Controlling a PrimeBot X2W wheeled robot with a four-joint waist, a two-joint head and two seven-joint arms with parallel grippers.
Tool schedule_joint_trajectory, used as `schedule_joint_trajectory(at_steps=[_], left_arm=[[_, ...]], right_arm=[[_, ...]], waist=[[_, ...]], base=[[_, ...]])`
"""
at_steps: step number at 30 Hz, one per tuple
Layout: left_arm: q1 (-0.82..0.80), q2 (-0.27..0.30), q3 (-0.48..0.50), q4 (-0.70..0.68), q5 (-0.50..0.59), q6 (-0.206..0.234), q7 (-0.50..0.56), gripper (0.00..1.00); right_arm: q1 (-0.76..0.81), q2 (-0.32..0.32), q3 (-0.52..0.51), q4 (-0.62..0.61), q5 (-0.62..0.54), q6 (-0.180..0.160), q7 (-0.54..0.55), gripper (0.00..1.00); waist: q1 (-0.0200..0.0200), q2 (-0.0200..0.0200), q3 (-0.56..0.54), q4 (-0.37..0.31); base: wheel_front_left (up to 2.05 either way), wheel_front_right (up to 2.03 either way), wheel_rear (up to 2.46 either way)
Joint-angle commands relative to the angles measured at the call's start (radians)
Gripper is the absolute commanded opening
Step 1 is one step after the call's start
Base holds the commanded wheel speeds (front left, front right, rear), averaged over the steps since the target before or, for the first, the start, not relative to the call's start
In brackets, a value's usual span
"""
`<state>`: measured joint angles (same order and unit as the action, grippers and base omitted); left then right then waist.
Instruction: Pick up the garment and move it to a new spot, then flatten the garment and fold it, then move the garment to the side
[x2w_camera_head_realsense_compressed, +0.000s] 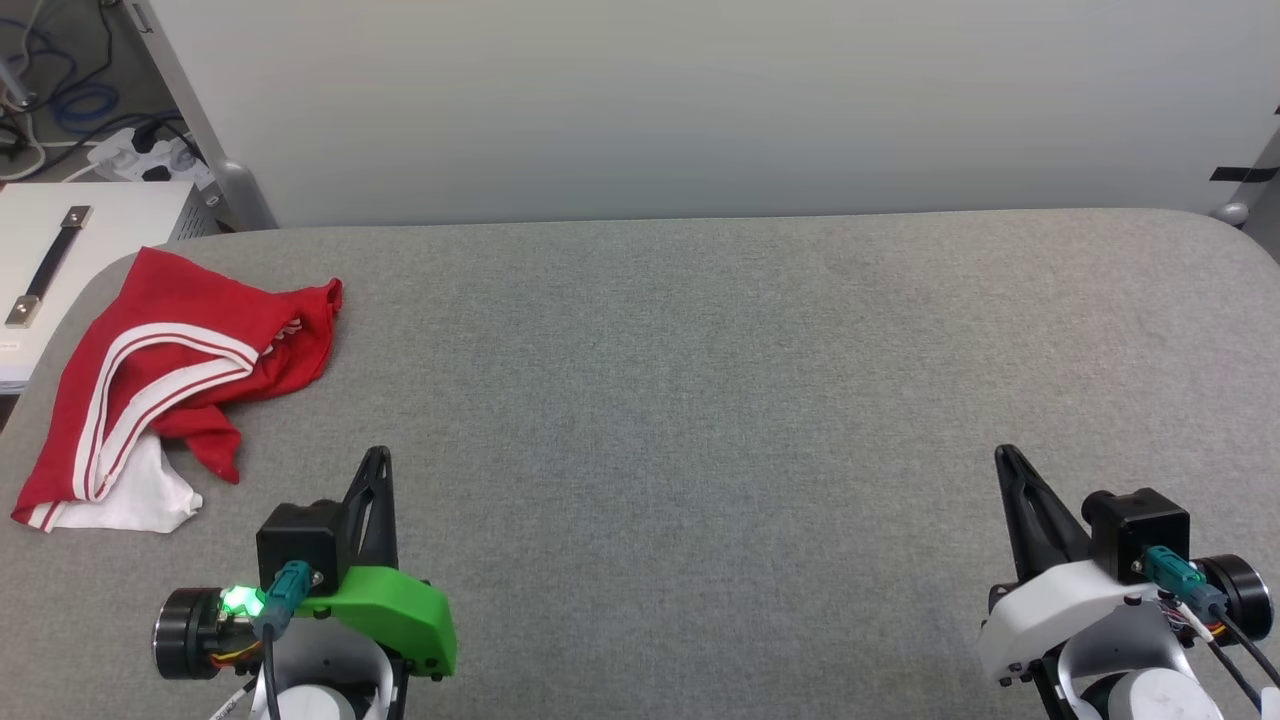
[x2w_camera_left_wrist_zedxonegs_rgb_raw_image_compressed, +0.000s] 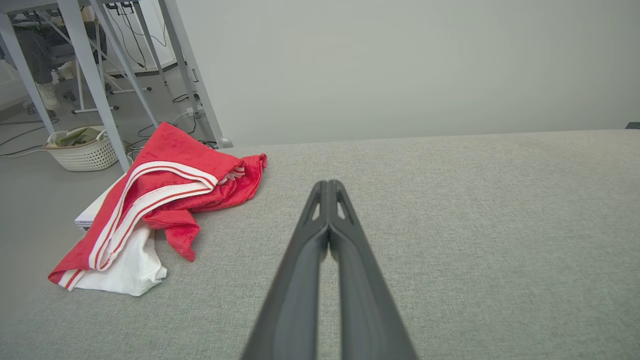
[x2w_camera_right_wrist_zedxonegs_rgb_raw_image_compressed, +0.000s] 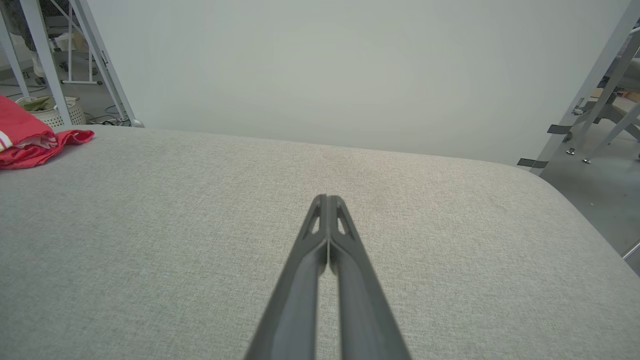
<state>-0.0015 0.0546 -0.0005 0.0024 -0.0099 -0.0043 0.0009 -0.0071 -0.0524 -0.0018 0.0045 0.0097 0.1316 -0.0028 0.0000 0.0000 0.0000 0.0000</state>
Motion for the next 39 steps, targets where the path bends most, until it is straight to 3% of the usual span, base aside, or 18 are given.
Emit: schedule_joint_trajectory(at_steps=[1,29,30,31,32,39], left_arm=[[0.001,-0.004,0.000,-0.002,0.010,0.004,-0.001,0.00],[0.001,-0.004,0.000,-0.002,0.010,0.004,-0.001,0.00],[0.000,0.000,0.000,0.000,0.000,0.000,0.000,1.00],[0.000,0.000,0.000,0.000,-0.001,0.000,0.000,0.00],[0.000,0.000,0.000,0.000,-0.001,0.000,0.000,1.00],[-0.001,0.000,-0.004,0.011,-0.009,-0.001,-0.010,1.00]], right_arm=[[0.007,0.002,0.002,-0.005,-0.010,-0.001,0.003,0.00],[0.007,0.002,0.002,-0.005,-0.010,-0.001,0.003,0.00],[0.000,0.000,0.000,0.000,0.000,0.000,0.000,1.00],[0.000,0.000,0.000,0.000,0.001,0.000,0.000,0.00],[0.000,0.000,0.000,0.001,0.001,0.000,0.000,1.00],[0.001,0.000,-0.003,0.006,0.008,0.000,-0.010,1.00]], waist=[[0.0000,0.0000,0.000,0.000],[0.0000,0.0000,0.000,0.000],[0.0000,0.0000,0.000,0.000],[0.0000,0.0000,0.000,0.000],[0.0000,0.0000,0.000,0.000],[0.0000,0.0000,0.000,0.000]], base=[[0.00,0.00,0.00],[0.00,0.00,0.00],[0.00,0.00,0.00],[0.00,0.00,0.00],[0.00,0.00,0.00],[0.00,0.00,0.00]])
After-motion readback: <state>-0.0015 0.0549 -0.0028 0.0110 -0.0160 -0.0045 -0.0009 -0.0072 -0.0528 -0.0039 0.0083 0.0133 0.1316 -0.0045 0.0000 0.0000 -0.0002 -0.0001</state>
